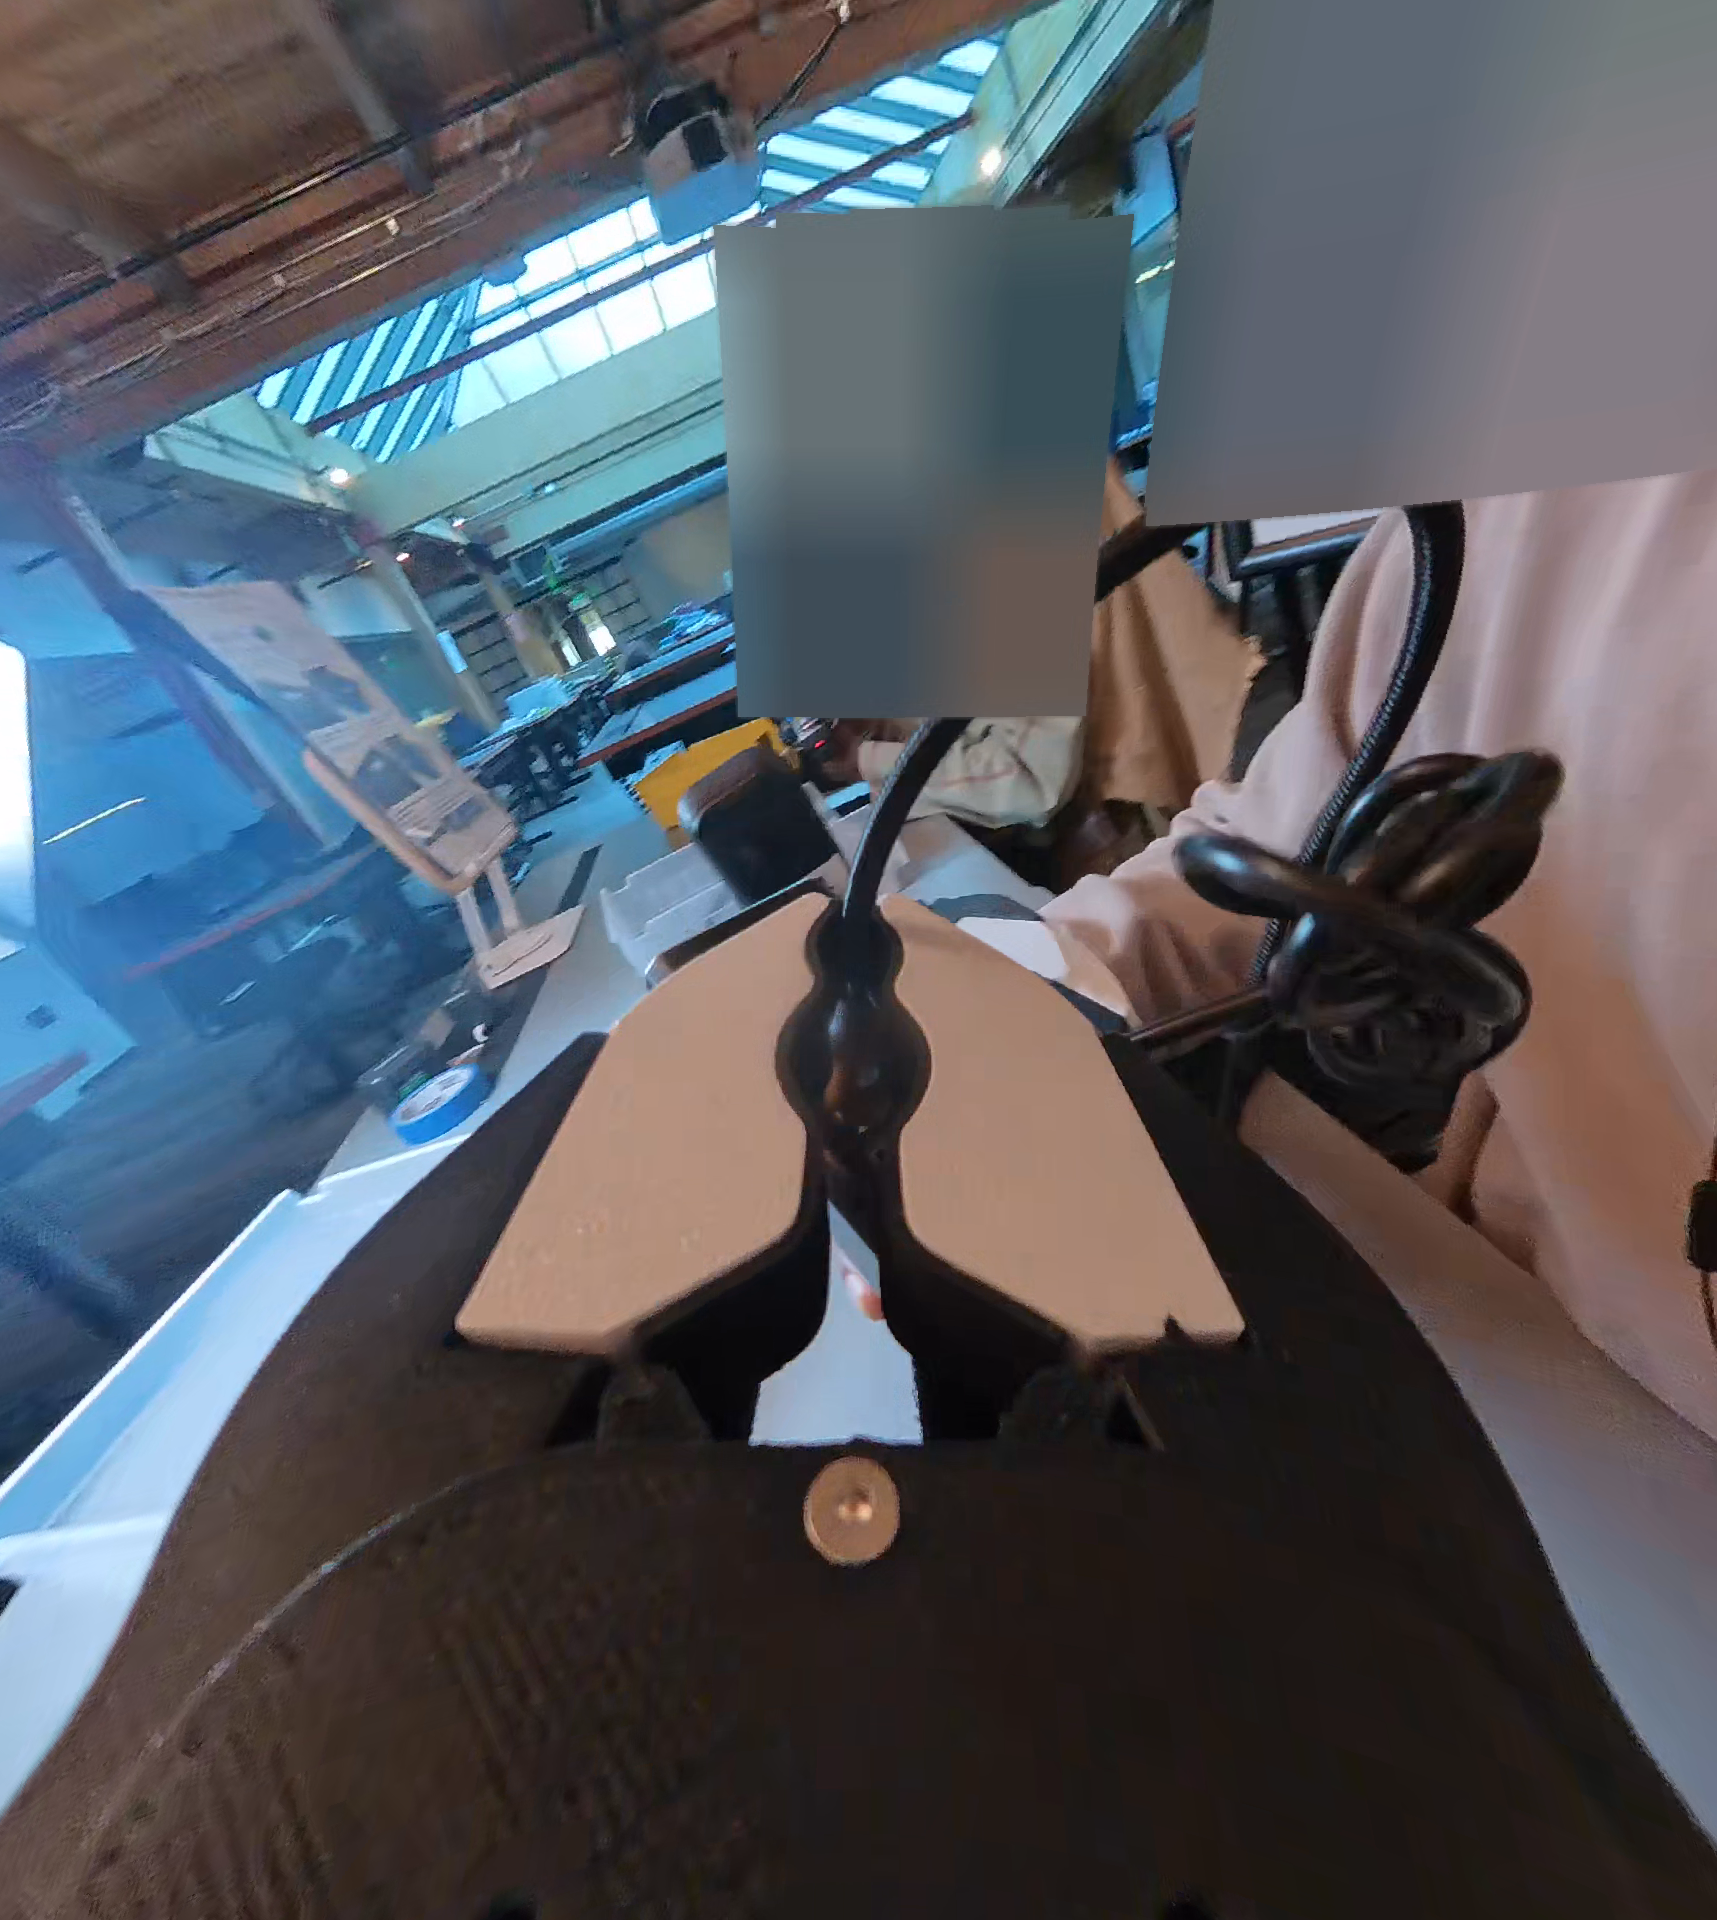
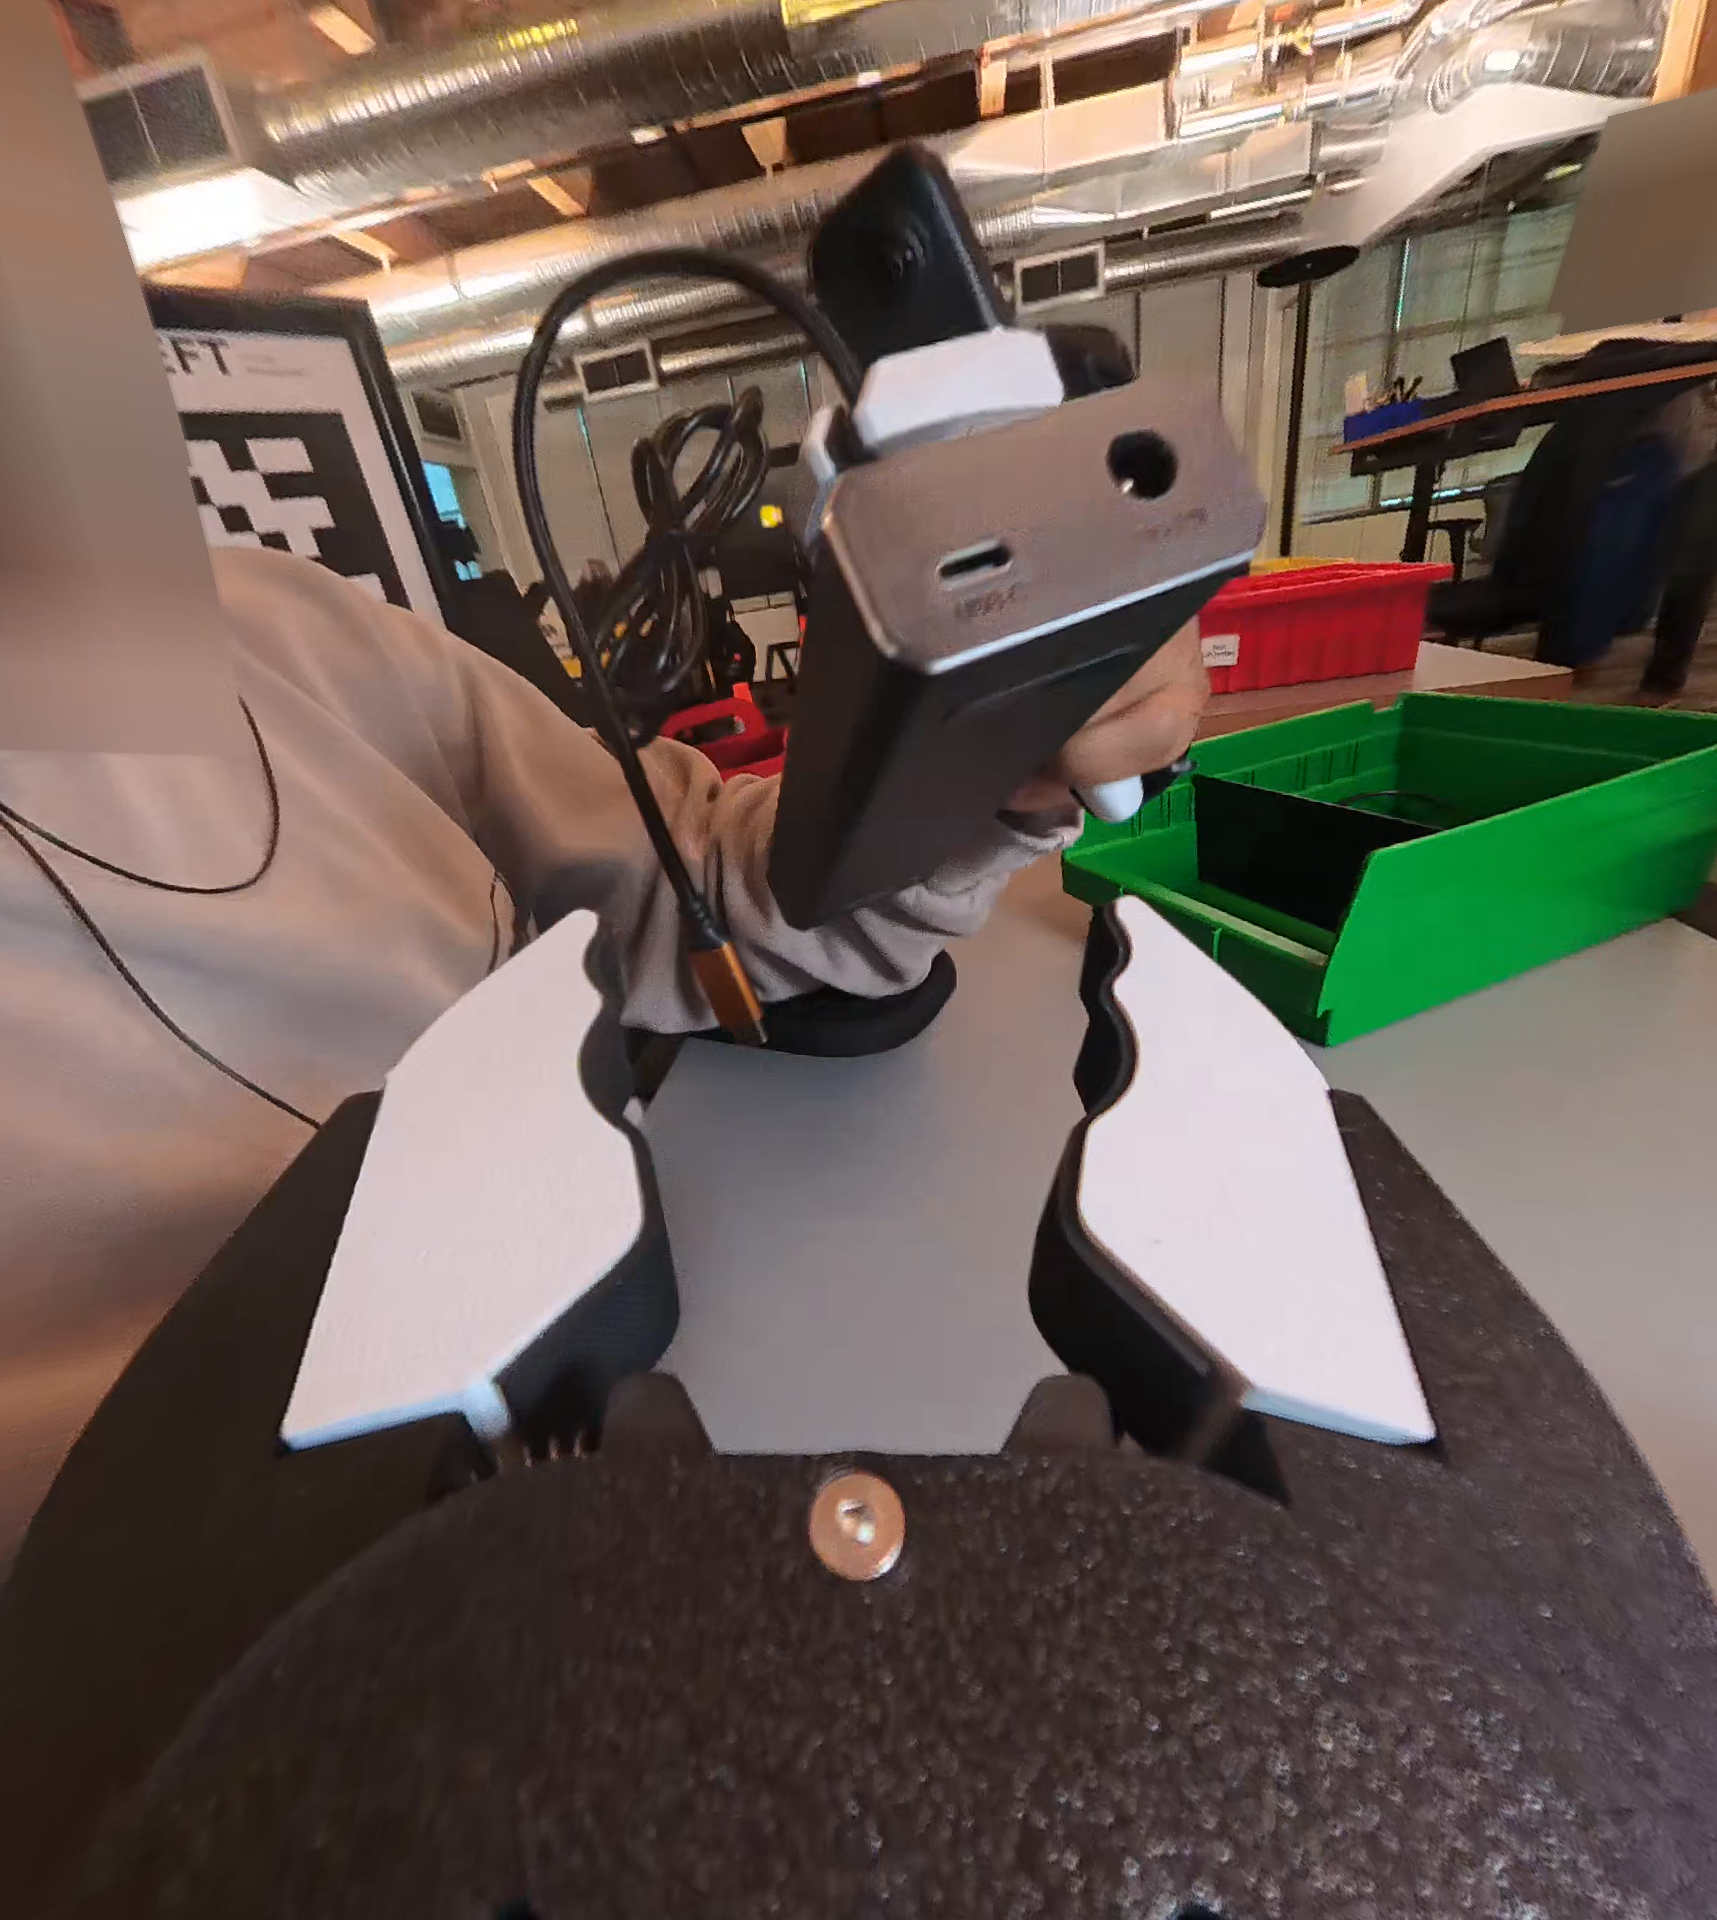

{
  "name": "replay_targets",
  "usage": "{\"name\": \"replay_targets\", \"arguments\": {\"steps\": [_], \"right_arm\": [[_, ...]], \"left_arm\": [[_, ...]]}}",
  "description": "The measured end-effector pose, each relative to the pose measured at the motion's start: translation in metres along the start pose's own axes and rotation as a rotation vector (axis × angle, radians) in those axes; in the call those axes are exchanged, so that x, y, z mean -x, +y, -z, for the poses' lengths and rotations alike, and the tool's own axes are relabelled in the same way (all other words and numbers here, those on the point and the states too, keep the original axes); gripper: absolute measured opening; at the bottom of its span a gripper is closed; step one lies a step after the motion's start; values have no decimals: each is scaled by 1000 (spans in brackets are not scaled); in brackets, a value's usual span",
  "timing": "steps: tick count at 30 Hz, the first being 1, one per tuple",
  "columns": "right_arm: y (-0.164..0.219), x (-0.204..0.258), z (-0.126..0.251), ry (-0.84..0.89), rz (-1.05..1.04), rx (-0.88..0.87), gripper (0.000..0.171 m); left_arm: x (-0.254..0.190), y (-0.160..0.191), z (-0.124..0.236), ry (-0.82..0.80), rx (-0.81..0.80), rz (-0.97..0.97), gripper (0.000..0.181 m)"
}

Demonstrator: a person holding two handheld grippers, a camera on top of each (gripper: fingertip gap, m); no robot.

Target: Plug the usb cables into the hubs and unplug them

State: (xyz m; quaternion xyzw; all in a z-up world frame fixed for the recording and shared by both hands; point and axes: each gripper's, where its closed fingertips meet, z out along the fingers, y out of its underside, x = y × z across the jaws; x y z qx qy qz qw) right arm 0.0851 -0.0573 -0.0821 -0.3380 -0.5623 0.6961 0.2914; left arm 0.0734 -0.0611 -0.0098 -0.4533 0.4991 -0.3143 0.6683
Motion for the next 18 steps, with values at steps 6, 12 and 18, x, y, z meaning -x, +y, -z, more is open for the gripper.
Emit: {"name": "replay_targets", "arguments": {"steps": [6, 12, 18], "right_arm": [[5, 5, -23, -11, 20, -28, 78], [17, 13, -32, -65, -18, -11, 71], [11, -19, -16, 119, -33, -14, 70]], "left_arm": [[-23, 15, -15, 162, -48, 134, 4], [-24, 28, -20, 186, -56, 202, 4], [2, 54, -8, 68, 148, 226, 15]]}}
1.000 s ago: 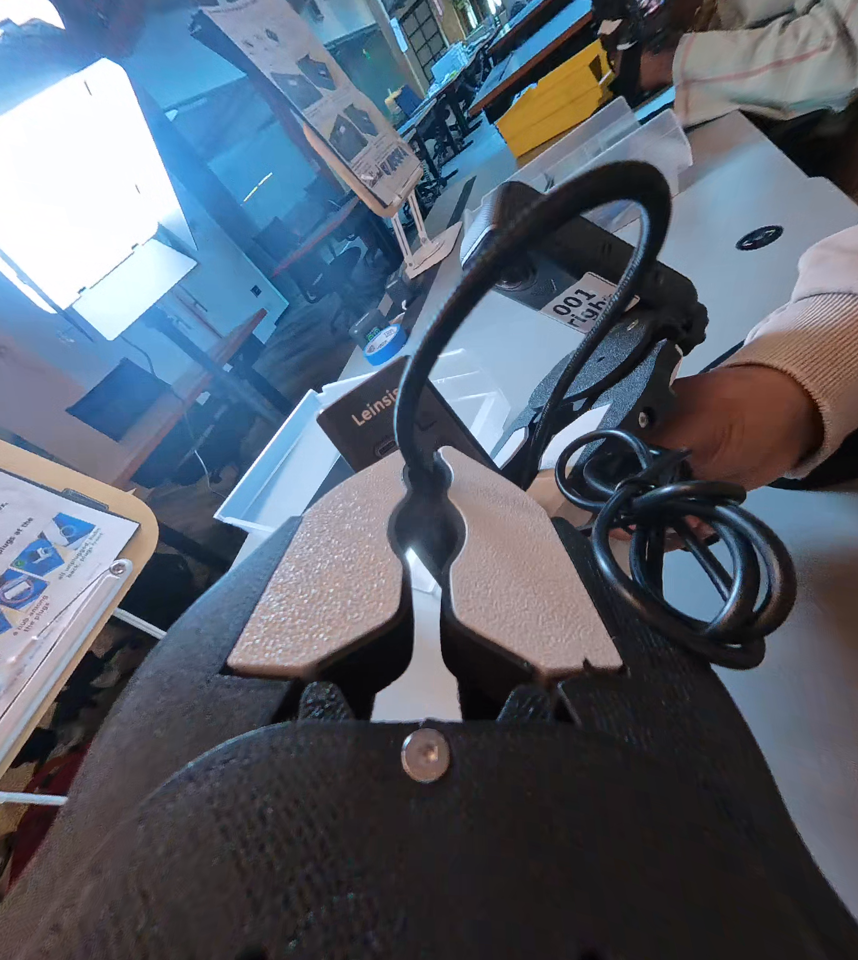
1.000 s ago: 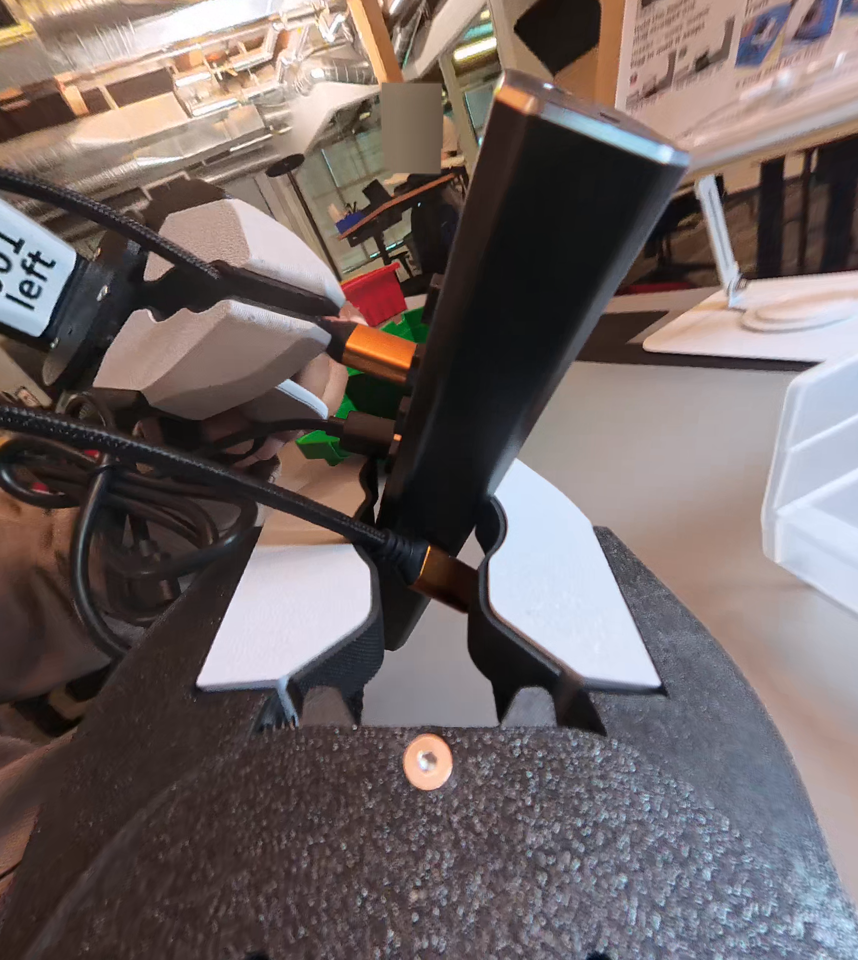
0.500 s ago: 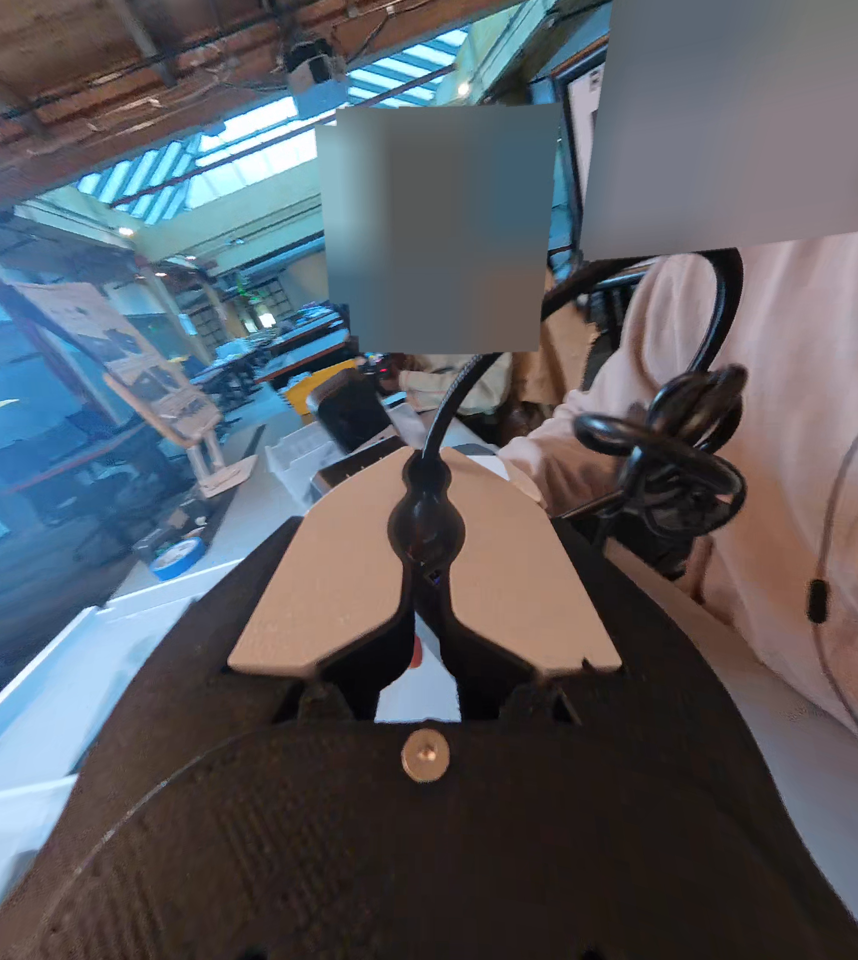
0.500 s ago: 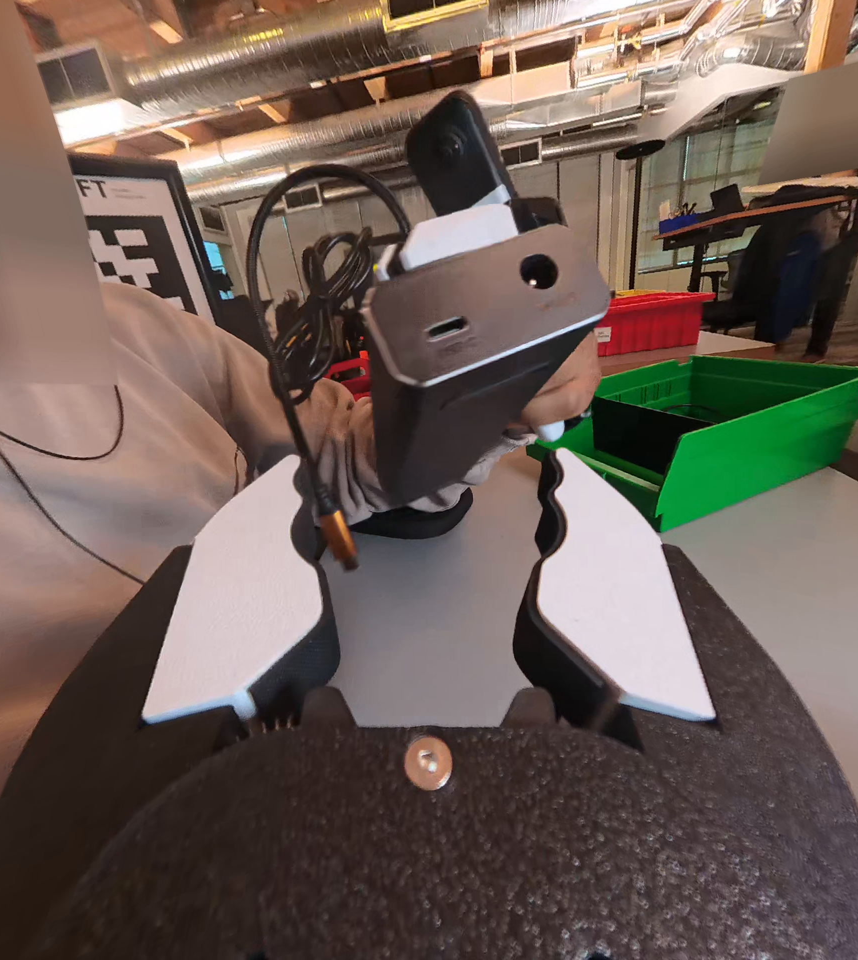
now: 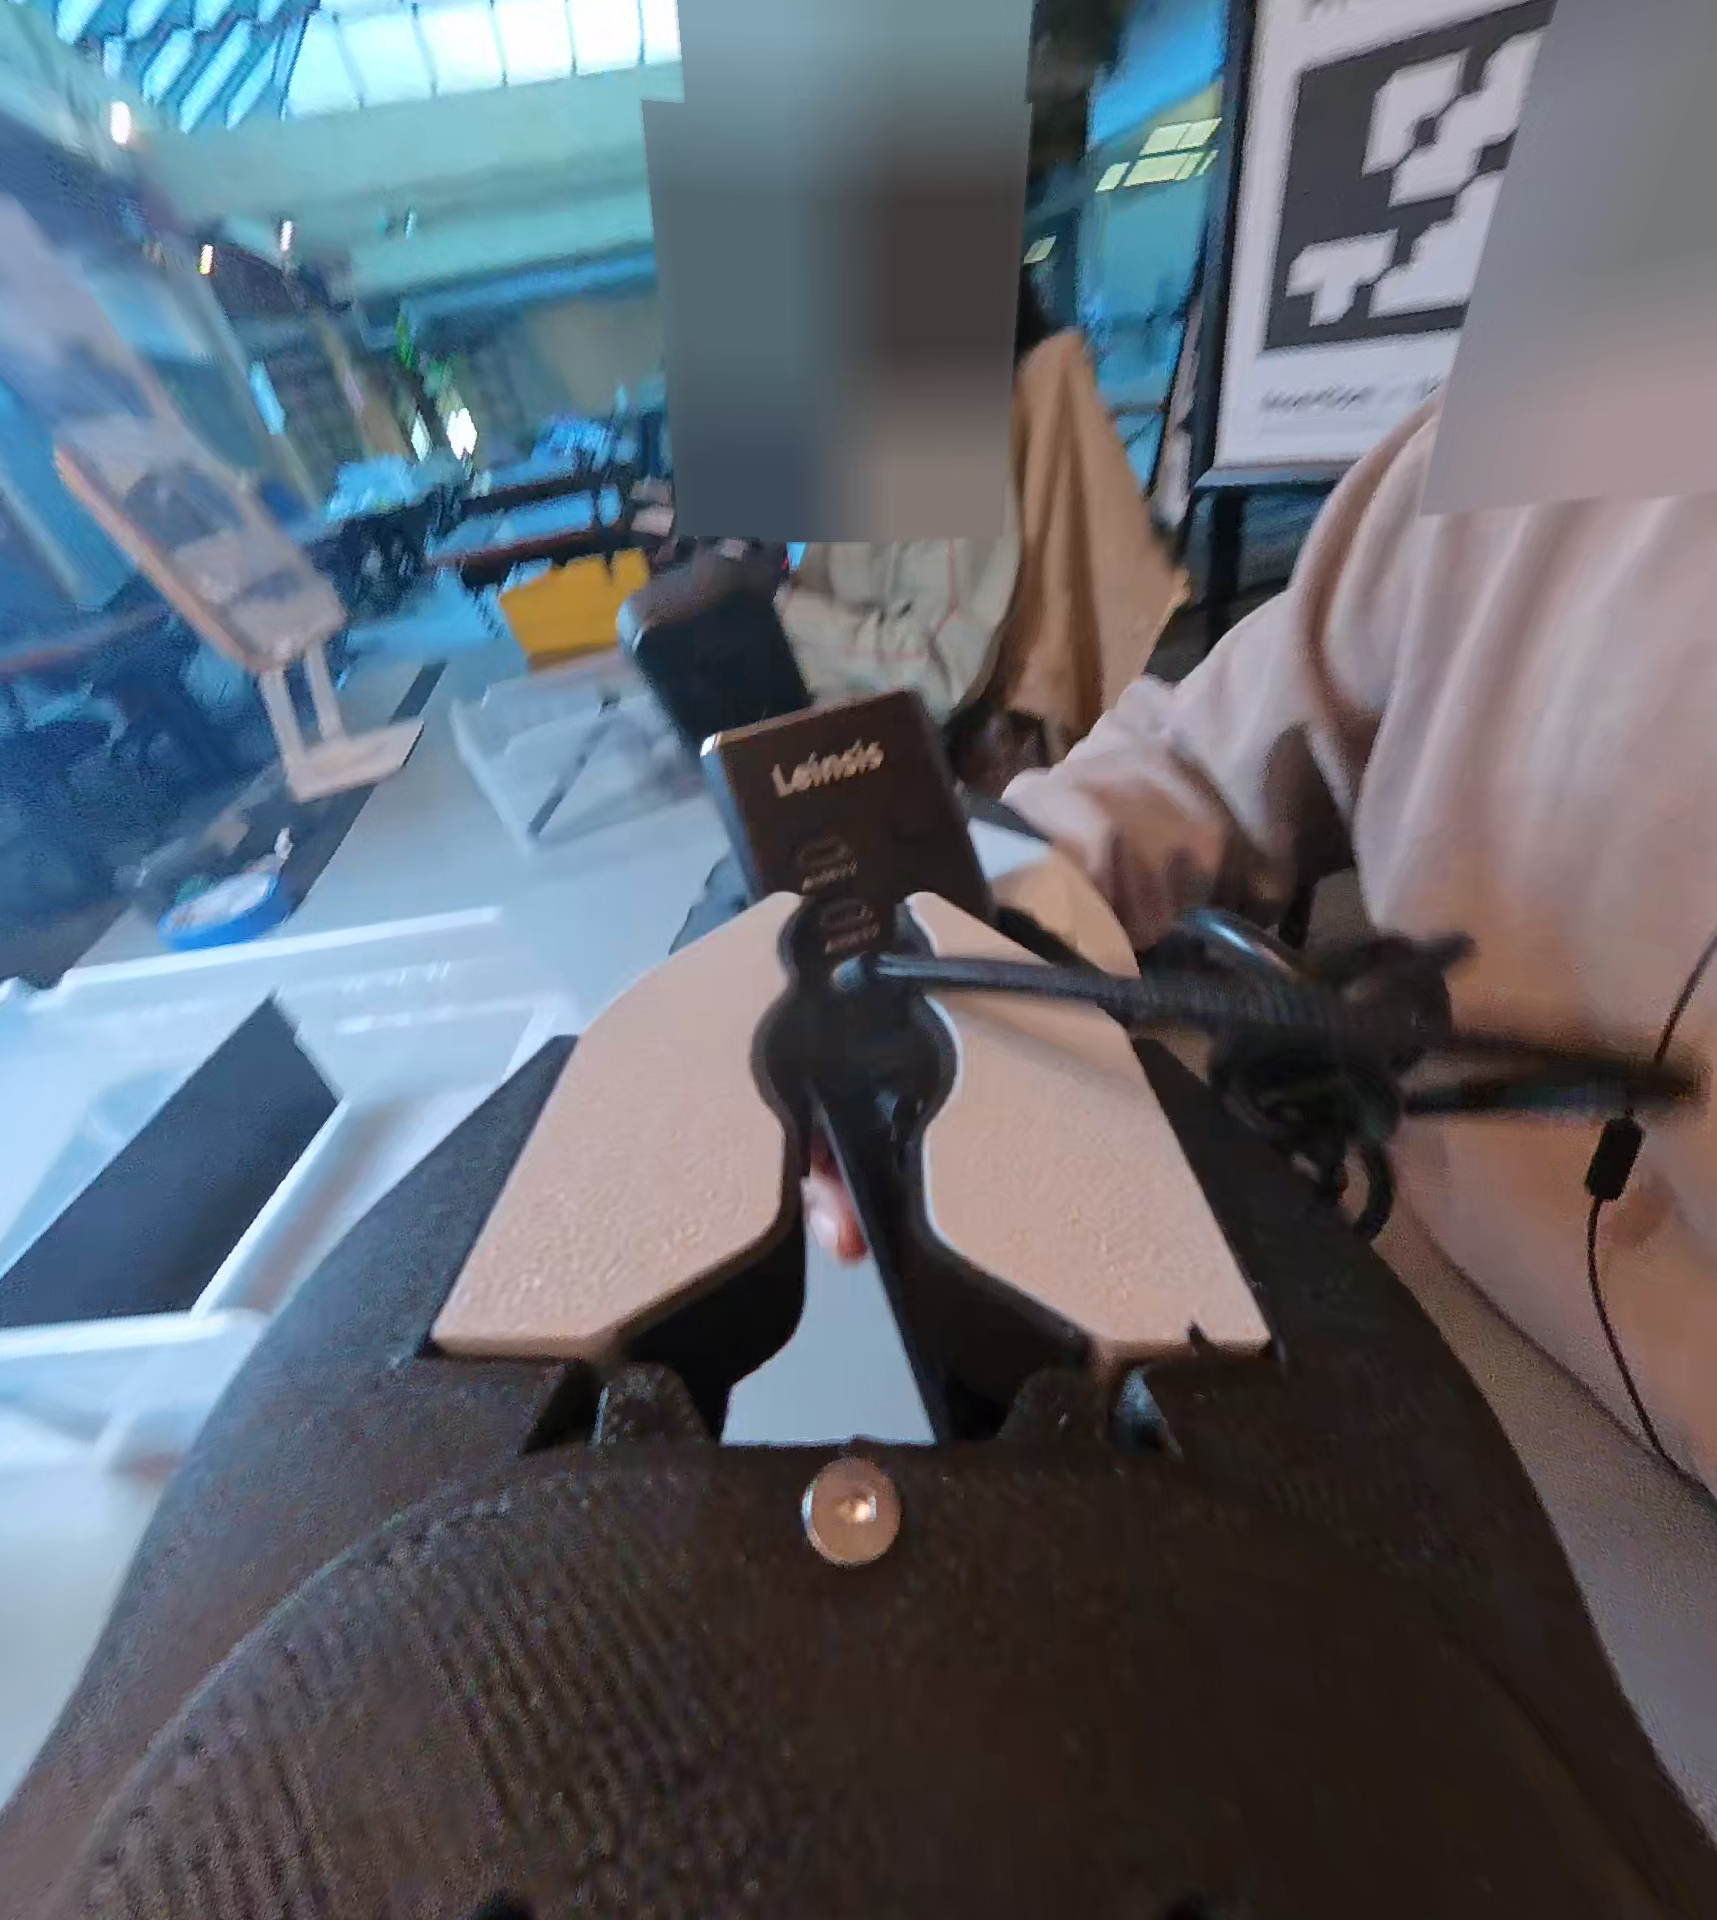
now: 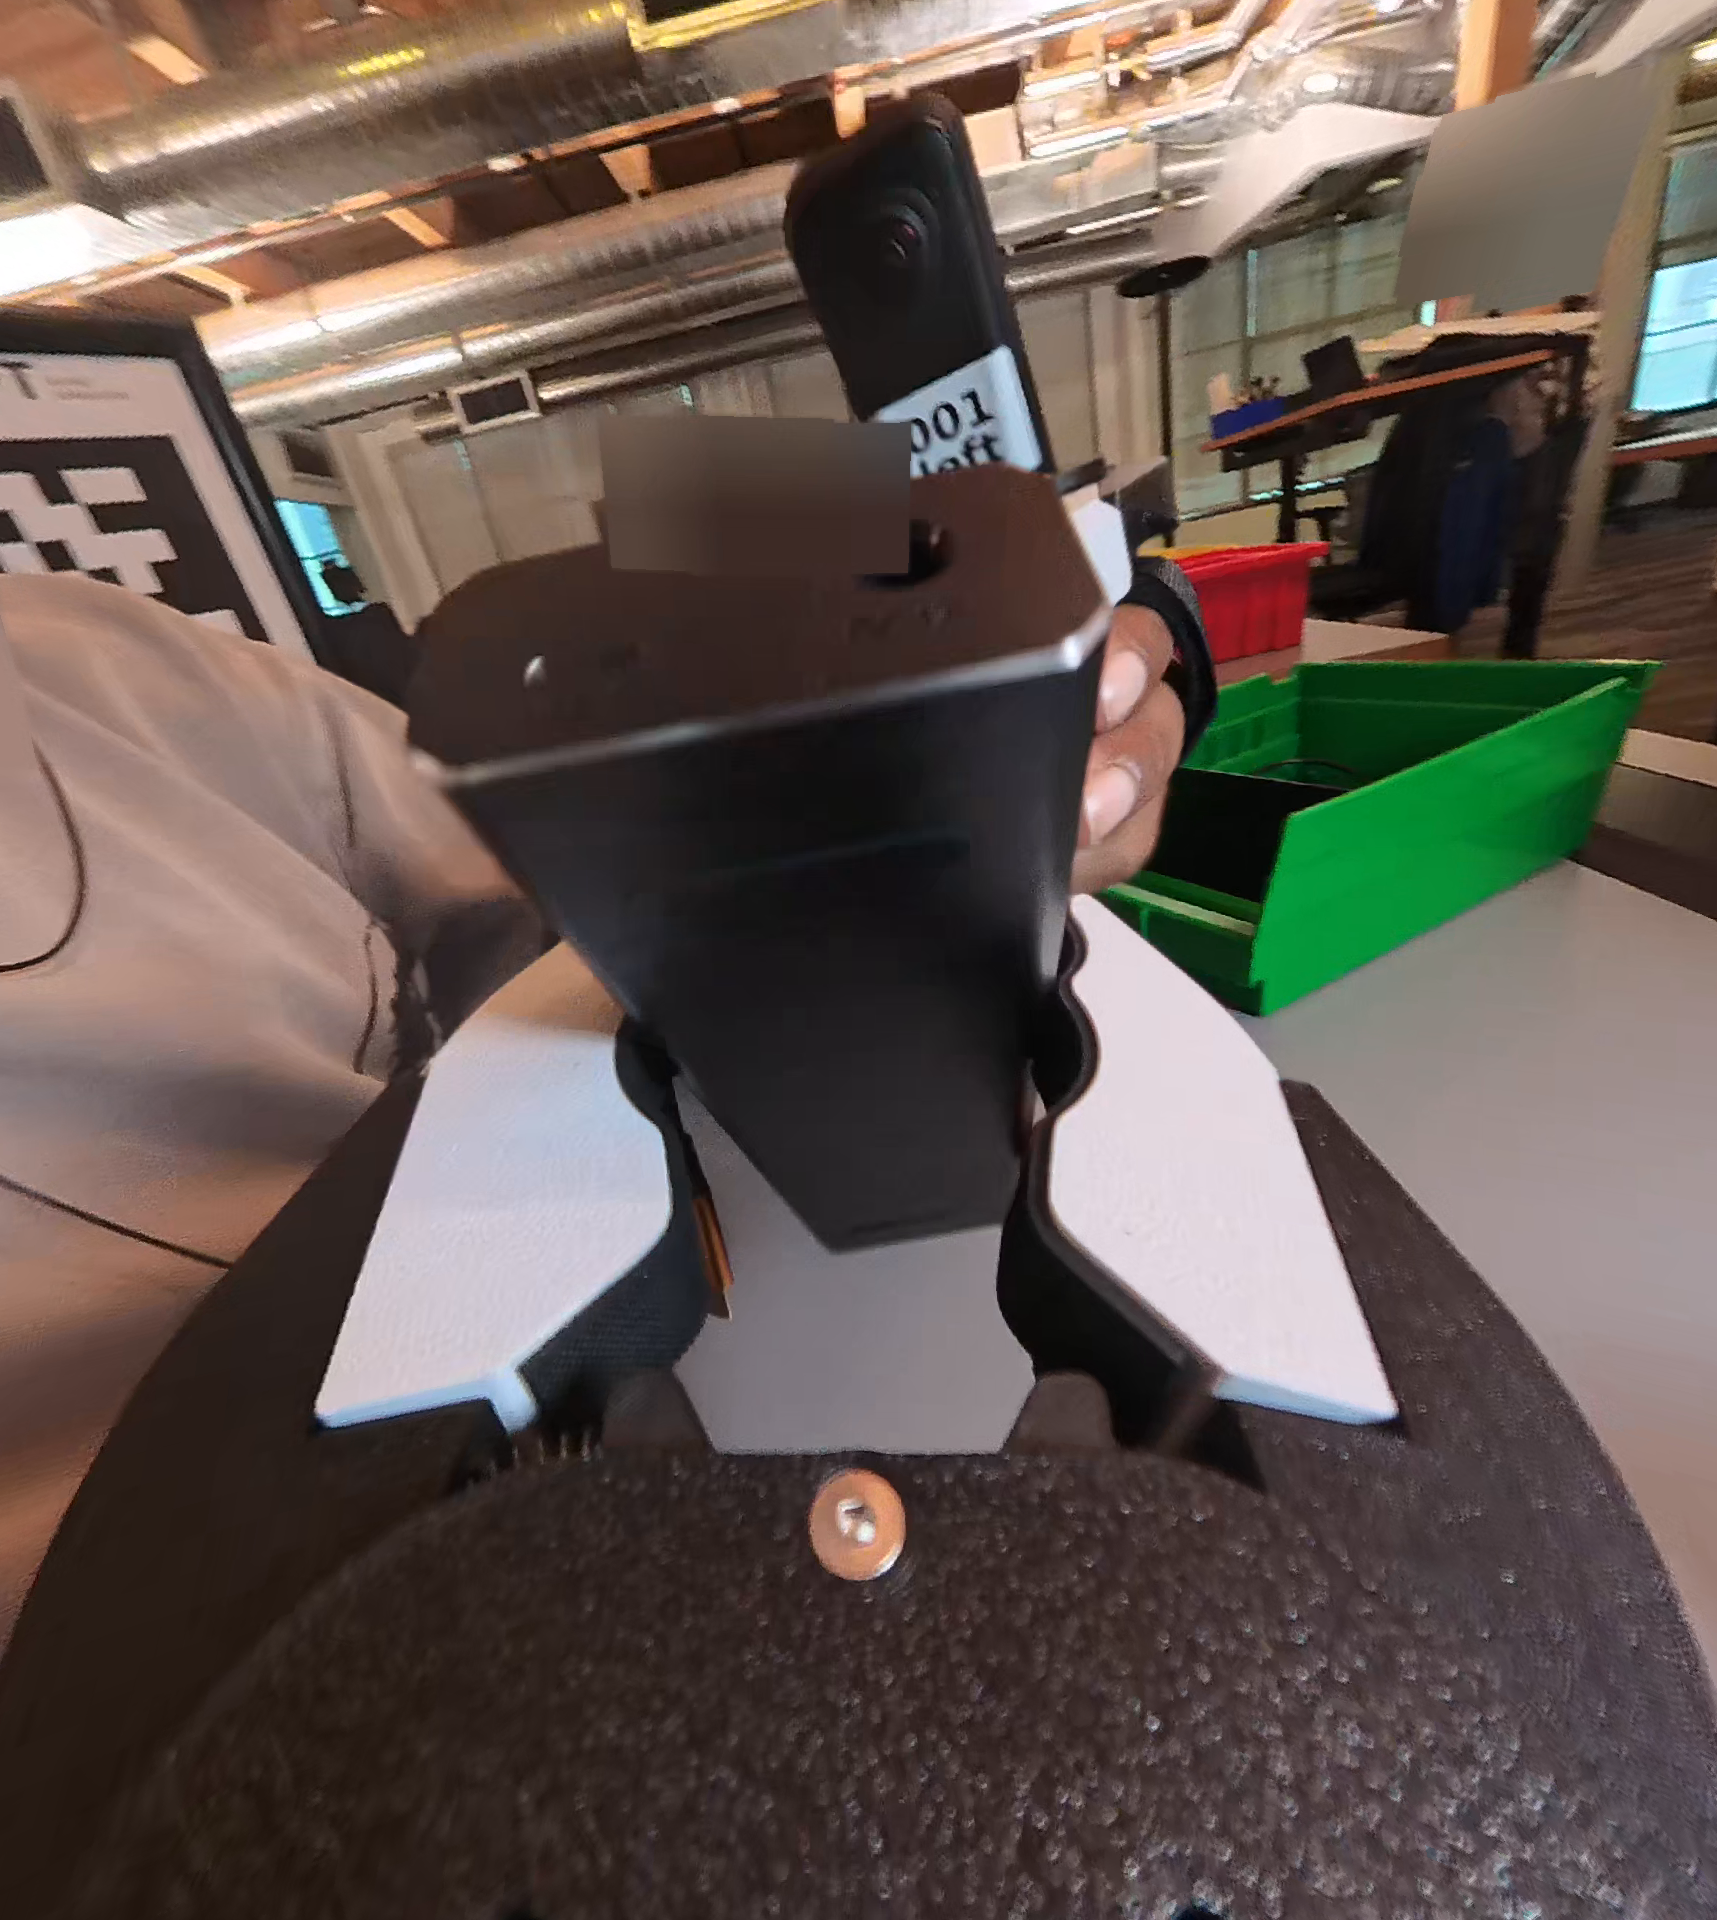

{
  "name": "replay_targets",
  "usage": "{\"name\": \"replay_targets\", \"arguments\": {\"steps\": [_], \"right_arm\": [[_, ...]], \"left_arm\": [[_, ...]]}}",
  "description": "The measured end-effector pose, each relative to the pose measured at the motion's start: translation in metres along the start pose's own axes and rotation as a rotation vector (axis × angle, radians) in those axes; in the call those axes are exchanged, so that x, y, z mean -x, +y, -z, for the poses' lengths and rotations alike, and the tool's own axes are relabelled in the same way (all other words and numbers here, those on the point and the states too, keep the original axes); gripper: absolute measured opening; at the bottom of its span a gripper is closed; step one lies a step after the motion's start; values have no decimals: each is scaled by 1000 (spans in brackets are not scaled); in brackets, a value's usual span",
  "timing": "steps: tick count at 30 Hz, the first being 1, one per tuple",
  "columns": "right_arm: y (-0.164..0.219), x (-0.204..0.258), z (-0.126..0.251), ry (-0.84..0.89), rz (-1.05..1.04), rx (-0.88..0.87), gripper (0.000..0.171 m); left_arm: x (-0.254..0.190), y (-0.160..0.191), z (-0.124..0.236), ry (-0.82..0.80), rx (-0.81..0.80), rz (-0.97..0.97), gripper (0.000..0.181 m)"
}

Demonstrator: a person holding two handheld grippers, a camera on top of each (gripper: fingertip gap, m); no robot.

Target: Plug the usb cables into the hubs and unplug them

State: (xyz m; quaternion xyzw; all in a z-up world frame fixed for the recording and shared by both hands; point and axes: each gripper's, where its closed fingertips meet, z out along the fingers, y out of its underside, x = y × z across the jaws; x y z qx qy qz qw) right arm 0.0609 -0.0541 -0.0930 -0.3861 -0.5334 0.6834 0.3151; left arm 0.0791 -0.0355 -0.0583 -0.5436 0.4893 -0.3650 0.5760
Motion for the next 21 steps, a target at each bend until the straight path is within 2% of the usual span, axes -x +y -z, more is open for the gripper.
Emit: {"name": "replay_targets", "arguments": {"steps": [3, 7, 9, 13, 16, 21], "right_arm": [[3, -14, 8, 88, 31, 43, 68], [6, -27, 16, 181, 102, 109, 67], [8, -30, 18, 221, 156, 139, 67], [7, -34, 19, 271, 231, 166, 66], [10, -35, 17, 290, 283, 181, 66], [13, -33, 10, 320, 360, 201, 66]], "left_arm": [[14, 15, 15, -65, 139, -4, 29], [28, 28, 46, -157, 303, -65, 32], [32, 21, 60, -193, 304, -55, 24], [30, -1, 75, -240, 289, -47, 26], [22, -15, 59, -250, 266, 1, 23], [9, 43, 5, -197, 505, 2, 29]]}}
